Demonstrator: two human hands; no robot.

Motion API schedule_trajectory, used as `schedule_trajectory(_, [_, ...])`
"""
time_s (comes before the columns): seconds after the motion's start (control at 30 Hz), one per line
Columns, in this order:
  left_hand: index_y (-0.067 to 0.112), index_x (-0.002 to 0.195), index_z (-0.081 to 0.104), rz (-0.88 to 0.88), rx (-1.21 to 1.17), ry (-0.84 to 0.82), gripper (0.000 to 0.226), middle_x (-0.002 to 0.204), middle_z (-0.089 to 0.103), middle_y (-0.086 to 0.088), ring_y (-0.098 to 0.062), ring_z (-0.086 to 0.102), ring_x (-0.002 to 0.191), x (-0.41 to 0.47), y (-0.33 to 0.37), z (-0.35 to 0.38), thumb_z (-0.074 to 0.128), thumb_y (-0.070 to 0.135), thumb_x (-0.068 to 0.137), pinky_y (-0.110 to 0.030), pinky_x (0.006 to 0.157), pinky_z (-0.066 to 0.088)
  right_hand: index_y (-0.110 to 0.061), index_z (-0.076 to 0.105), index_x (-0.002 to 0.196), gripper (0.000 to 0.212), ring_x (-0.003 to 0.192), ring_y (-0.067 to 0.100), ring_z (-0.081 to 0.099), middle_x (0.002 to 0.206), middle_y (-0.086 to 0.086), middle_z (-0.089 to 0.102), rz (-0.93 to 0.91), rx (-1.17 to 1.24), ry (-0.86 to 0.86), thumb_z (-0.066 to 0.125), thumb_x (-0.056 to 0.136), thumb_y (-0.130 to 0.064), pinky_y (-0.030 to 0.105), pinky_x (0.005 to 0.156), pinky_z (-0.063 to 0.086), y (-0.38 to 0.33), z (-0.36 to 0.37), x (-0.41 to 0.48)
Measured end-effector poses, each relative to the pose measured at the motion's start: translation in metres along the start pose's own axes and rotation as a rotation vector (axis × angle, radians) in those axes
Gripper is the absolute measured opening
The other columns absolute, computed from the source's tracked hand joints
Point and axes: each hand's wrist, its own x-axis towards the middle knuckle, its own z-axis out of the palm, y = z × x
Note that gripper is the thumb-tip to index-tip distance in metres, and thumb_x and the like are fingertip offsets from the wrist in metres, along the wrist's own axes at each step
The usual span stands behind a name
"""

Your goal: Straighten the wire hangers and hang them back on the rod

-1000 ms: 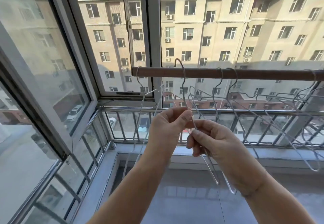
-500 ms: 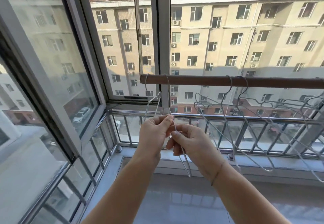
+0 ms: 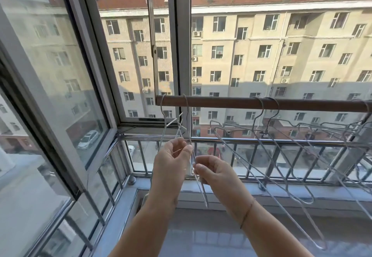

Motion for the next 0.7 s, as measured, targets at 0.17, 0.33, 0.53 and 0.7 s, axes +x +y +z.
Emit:
schedule_trajectory(0.17, [0.025, 0.115, 0.061, 0.202, 0.254, 0.094, 0.029, 0.101, 0.066, 0.012, 0.000, 0.061, 0.097, -0.007, 0.004, -0.017, 0.062, 0.022, 0.087, -0.019, 0.085, 0.048, -0.016, 0.057, 0.111, 0.024, 0.086, 0.000, 0.060, 0.099, -0.008, 0.063, -0.087, -0.081, 0.077, 0.057, 0.088, -0.019, 0.008, 0.072, 0.047, 0.000, -0.002, -0.001])
schedule_trajectory(0.33, [0.025, 0.104, 0.062, 0.298, 0.350, 0.290, 0.018, 0.093, 0.065, 0.008, -0.006, 0.061, 0.086, 0.013, 0.009, -0.043, 0.061, 0.029, 0.087, -0.018, 0.070, 0.046, -0.022, 0.056, 0.111, 0.028, 0.077, 0.002, 0.053, 0.095, -0.009, 0.058, -0.151, -0.287, 0.130, 0.056, 0.087, -0.036, 0.013, 0.071, 0.044, -0.007, -0.003, 0.012])
schedule_trajectory(0.53, [0.016, 0.091, 0.070, 0.065, 0.336, 0.055, 0.019, 0.078, 0.072, 0.003, -0.009, 0.067, 0.074, 0.029, 0.005, -0.038, 0.063, 0.033, 0.085, -0.022, 0.070, 0.051, -0.020, 0.065, 0.081, 0.022, 0.061, 0.007, 0.053, 0.073, 0.001, 0.067, -0.105, -0.315, 0.125, 0.058, 0.085, -0.040, 0.022, 0.059, 0.045, -0.019, 0.009, 0.033])
schedule_trajectory(0.7, [0.022, 0.079, 0.067, 0.042, 0.234, 0.025, 0.007, 0.064, 0.072, 0.000, 0.002, 0.057, 0.046, 0.029, 0.007, -0.029, 0.066, 0.018, 0.084, -0.008, 0.047, 0.045, -0.012, 0.068, 0.079, 0.019, 0.035, -0.001, 0.042, 0.058, -0.003, 0.061, -0.115, -0.219, 0.156, 0.056, 0.087, -0.025, 0.011, 0.040, 0.031, -0.018, 0.007, 0.032])
